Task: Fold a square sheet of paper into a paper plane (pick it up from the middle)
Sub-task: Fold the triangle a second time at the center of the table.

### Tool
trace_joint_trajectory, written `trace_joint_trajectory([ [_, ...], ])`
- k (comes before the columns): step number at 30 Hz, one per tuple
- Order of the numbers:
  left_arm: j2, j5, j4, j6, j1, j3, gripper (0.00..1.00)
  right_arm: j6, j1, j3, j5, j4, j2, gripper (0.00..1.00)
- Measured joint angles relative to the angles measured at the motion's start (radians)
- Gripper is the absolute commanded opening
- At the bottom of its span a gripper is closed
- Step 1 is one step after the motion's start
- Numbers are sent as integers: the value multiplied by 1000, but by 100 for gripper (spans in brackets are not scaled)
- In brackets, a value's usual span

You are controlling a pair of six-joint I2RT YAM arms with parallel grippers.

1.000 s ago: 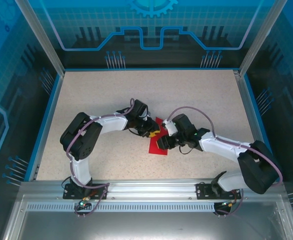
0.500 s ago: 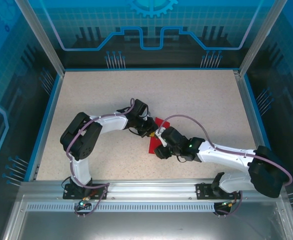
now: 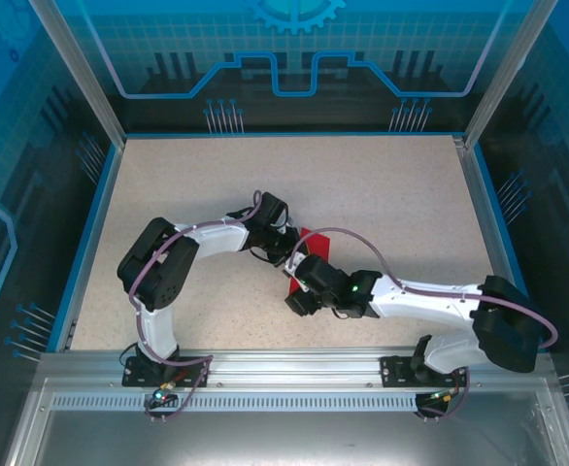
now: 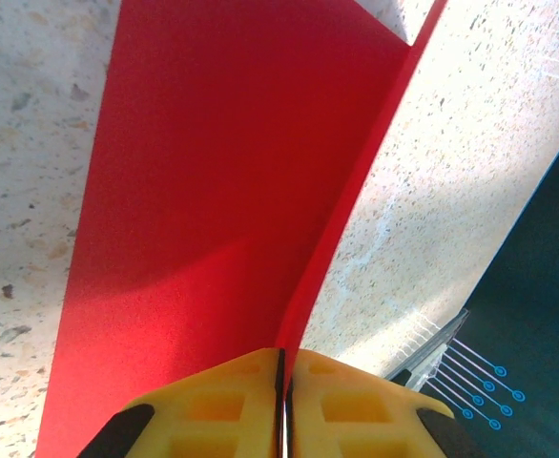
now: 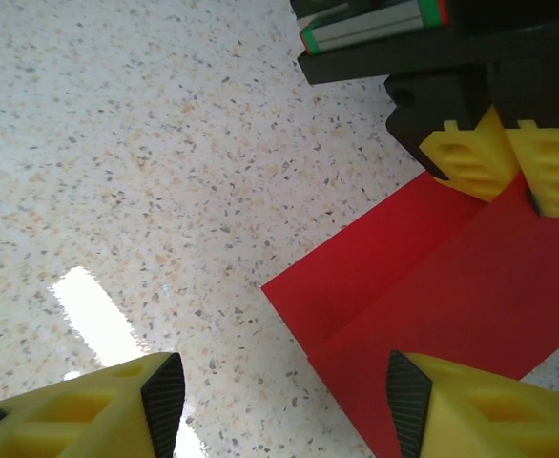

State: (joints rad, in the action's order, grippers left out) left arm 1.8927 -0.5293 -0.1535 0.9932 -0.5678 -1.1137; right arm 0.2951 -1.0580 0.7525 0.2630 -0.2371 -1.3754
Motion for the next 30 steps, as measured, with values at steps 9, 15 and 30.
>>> trace_joint_trajectory([
  [9, 4, -1, -7, -1, 0, -6, 11, 35, -23, 24, 93, -32, -73, 36],
  [15, 4, -1, -7, -1, 0, -6, 11, 49, -23, 10, 116, -32, -13, 13],
  [30, 4, 1, -33, -28, 0, -7, 28, 56, 160, -102, -106, 39, 112, 4],
])
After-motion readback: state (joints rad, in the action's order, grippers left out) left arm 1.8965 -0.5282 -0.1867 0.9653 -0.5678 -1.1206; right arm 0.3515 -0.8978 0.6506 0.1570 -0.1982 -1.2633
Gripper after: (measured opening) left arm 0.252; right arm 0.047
